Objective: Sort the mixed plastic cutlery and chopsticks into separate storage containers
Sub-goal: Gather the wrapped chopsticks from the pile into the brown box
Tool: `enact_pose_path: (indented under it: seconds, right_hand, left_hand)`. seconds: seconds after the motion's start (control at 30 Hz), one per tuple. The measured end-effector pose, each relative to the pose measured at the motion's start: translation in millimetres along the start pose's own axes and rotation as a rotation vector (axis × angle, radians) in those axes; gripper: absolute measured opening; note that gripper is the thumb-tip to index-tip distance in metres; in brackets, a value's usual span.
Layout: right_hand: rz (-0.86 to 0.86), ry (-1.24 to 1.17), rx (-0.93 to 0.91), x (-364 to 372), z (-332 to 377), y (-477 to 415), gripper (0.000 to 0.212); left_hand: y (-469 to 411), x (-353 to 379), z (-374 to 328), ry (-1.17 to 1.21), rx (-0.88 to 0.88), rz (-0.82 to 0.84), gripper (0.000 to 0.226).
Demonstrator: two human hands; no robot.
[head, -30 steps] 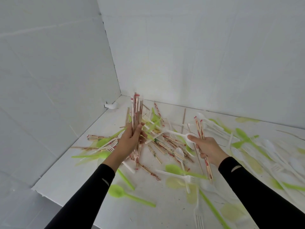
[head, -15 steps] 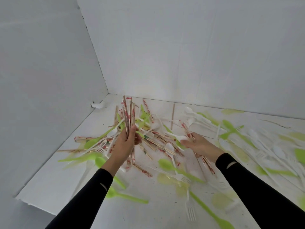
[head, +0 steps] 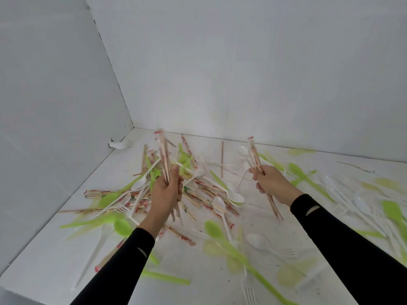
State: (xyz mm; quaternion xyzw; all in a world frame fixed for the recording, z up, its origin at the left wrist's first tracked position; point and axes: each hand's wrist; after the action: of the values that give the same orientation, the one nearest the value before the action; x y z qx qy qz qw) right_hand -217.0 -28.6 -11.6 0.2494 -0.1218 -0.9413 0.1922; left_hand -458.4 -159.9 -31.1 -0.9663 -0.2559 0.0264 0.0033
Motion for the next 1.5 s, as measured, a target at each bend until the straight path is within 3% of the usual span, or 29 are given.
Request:
enact_pose_path:
  seconds: [0.1,0.3,0.57,0.7,0.83,1.0,1.23,1.37,1.5]
  right_hand:
    - [-0.03,-0.156,-0.02,2,19,-14,0.02]
    - [0.045,-0.039,0.025,17,50,-69,0.027]
    - [0.062,0.33,0.094,50,51,-132,0.024]
    - [0.046,0.502,0.102,61,48,-145,0.029]
    - [0.068,0.506,0.108,65,47,-157,0.019]
    - [0.047,0.583,0.083,64,39,-158,0.025]
    - [-0.018,0.413,0.038,64,31,-149,0.03]
    - [-0.122,0.208,-0.147,61,32,-128,0.023]
    - [-0.196,0.039,-0.301,56,39,-100,0.016]
  left_hand:
    - [-4,-5,-2,0.106,-0.023,-0.045,0.051]
    - [-34,-23,-4,0.116,-0.037,-0.155,0.054]
    - [-124,-25,-29,-0.277,-0.032,-0.125,0.055]
    - [-175,2,-10,-0.432,-0.103,-0.04,0.035]
    - [-215,25,17,-0.806,-0.153,0.079,0.032]
    - [-232,28,32,-0.994,-0.269,0.014,0.07]
    - [-229,23,39,-1.091,-0.349,0.002,0.081]
    - [-220,26,39,-1.192,-0.387,-0.027,0.07]
    - [-212,30,36,-1.12,-0.37,-0.023,0.063]
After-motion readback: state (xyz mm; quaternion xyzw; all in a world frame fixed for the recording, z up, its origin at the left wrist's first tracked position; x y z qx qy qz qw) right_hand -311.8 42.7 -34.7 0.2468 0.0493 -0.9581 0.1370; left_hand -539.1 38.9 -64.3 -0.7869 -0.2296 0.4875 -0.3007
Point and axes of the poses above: each hand's wrist, its own y-axis away from the middle knuckle, its own x-axis out of the palm, z = x × y, and after that the axes turned 4 degrees about z, right-handed
